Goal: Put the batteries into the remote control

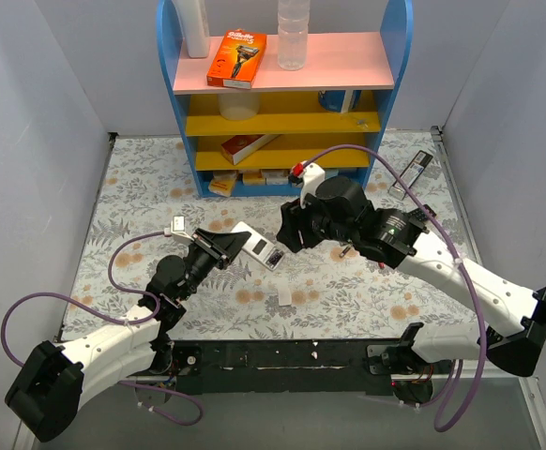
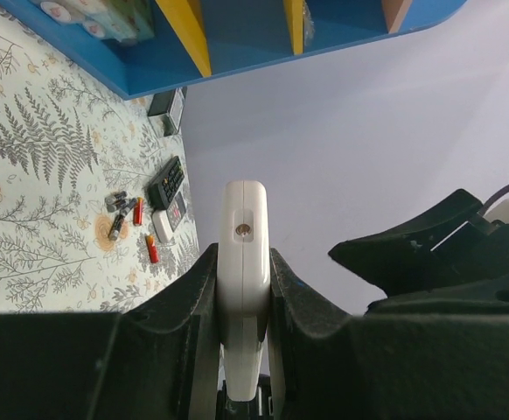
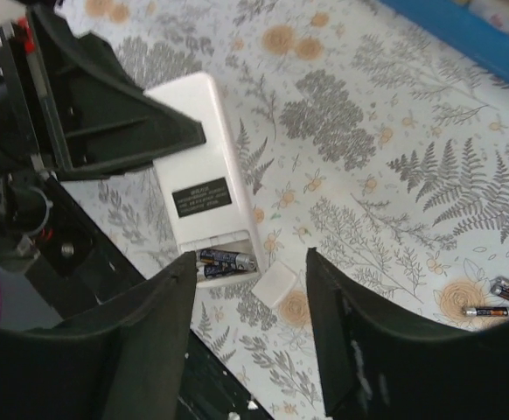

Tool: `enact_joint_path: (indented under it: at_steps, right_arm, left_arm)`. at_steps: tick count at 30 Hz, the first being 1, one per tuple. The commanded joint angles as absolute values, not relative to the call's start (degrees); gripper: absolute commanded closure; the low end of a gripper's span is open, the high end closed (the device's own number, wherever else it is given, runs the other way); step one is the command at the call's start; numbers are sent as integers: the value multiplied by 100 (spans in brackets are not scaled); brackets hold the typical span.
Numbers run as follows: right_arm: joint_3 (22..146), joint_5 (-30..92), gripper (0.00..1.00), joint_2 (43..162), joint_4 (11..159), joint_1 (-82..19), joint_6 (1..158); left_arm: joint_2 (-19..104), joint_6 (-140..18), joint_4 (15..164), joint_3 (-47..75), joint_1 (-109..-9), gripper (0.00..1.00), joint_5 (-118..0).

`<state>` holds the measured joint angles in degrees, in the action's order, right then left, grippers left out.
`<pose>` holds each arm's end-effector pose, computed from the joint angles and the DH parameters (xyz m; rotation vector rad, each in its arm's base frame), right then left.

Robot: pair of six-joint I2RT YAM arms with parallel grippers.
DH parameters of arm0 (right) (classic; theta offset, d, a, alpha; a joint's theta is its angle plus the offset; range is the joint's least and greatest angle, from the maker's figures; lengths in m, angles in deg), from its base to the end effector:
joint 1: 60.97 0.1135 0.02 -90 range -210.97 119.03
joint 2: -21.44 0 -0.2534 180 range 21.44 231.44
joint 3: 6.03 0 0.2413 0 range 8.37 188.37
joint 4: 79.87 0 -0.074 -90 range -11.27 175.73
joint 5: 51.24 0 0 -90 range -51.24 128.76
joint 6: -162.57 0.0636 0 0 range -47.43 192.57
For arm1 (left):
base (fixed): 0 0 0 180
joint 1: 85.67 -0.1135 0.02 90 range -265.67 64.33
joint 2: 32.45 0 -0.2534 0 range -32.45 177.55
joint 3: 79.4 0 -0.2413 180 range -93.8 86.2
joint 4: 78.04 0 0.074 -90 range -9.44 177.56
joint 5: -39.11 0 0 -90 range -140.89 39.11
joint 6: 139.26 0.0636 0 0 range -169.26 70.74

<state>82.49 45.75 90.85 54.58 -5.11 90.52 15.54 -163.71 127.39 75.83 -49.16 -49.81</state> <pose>0.1645 0.2288 0.3687 -0.6060 2.0086 0.6776 0.1692 -0.1238 0.2120 -1.2423 1.5054 -1.9591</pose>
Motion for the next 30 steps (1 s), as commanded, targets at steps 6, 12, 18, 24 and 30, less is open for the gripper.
enact_joint_path:
  at_steps: [6, 12, 18, 24, 30]
  right_arm:
    - [8624, 3358, 53, 9579, 4636, -630, 8400]
    - [8545, 3314, 64, 9685, 4644, -665, 8347]
    - [8553, 3200, 70, 9720, 4715, -683, 8312]
    - [8606, 3112, 77, 9817, 4697, -700, 8259]
    - [8650, 3042, 81, 9878, 4724, -709, 8215]
  left_arm:
    - [1554, -17081, 12790, 7302, -4963, 100, -5274]
    - [1562, -17081, 12816, 7266, -4981, 100, -5353]
    - [1563, -17081, 12852, 7266, -5007, 100, -5397]
    - [1562, -17072, 12904, 7258, -5016, 100, -5432]
    - [1606, -17046, 13001, 7231, -5034, 100, -5520]
